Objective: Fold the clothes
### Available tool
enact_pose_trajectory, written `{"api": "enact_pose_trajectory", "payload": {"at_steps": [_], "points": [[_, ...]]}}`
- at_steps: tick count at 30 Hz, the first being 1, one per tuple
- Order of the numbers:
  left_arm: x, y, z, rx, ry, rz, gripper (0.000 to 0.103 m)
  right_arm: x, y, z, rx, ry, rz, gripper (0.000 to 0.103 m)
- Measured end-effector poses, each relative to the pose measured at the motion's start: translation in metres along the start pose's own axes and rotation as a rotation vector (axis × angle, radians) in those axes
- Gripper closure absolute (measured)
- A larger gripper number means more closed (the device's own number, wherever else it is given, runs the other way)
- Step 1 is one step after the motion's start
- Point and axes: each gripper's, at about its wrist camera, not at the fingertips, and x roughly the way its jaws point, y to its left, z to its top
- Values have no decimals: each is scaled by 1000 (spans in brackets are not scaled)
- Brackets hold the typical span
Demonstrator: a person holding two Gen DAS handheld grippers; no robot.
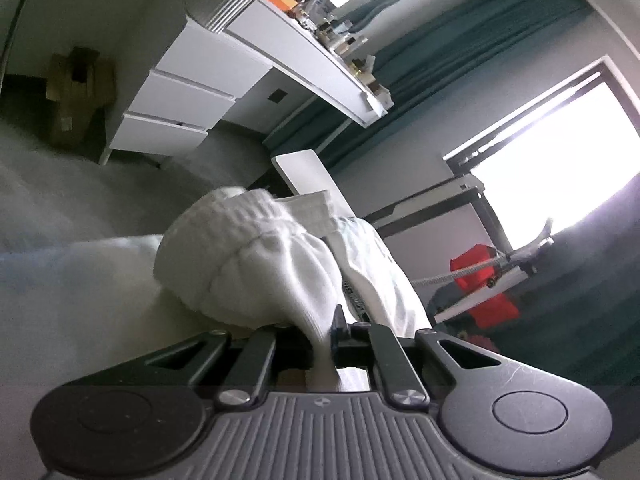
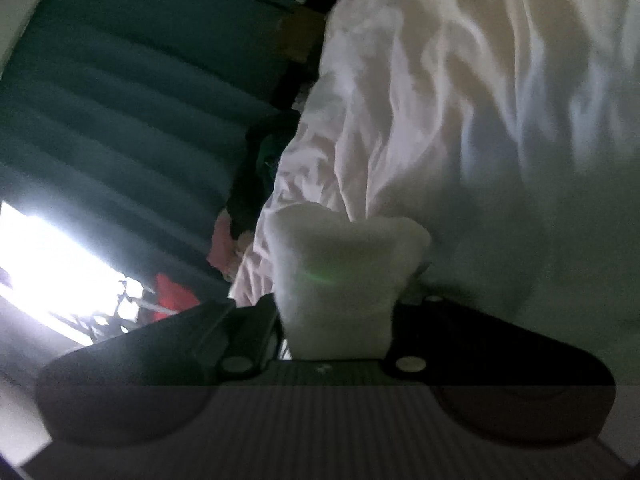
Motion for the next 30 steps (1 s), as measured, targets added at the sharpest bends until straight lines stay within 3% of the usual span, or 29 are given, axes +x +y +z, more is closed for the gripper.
{"api": "enact_pose_trajectory", "payload": {"at_steps": [5, 12, 17, 19, 22, 30], "points": [[-51, -5, 13, 104, 7, 27, 95, -30, -6, 1, -9, 3, -20, 91], [-70, 23, -7, 250, 147, 168, 92, -42, -46, -1, 108, 40, -110, 91], [-86, 15, -20, 384, 141, 232, 73, -41, -47, -4, 59, 51, -119, 91], [-92, 12, -26, 437, 139, 258, 55, -46, -43, -5, 28, 51, -120, 91], [-102, -1, -38, 525, 126, 276, 44, -44, -46, -5, 19, 59, -126, 91], [-130, -48, -79, 699, 18, 222, 33, -40, -45, -3, -17, 51, -139, 91]]}}
